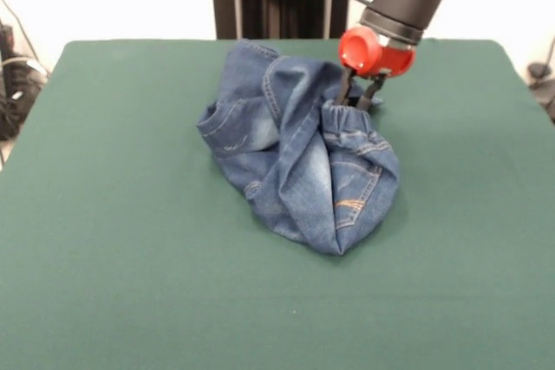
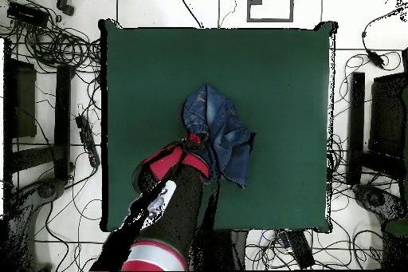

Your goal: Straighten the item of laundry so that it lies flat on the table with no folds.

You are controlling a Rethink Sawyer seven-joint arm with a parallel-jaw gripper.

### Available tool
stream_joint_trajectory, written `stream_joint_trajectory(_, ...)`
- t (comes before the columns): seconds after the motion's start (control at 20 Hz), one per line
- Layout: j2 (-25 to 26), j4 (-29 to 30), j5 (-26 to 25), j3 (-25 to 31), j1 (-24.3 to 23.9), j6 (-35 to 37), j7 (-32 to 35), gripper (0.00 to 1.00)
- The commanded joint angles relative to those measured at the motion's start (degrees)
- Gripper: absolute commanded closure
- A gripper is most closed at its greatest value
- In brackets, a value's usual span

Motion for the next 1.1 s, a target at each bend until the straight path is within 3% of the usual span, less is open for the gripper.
stream_joint_trajectory(0.05, 2.0, -3.7, 4.3, -5.6, 3.8, -1.6, 17.2, 0.0)
stream_joint_trajectory(0.5, 3.2, -2.9, 7.4, -11.6, 8.9, -1.2, 17.6, 0.0)
stream_joint_trajectory(1.1, 6.2, -1.9, 11.8, -7.7, 6.1, -8.1, 15.6, 0.0)
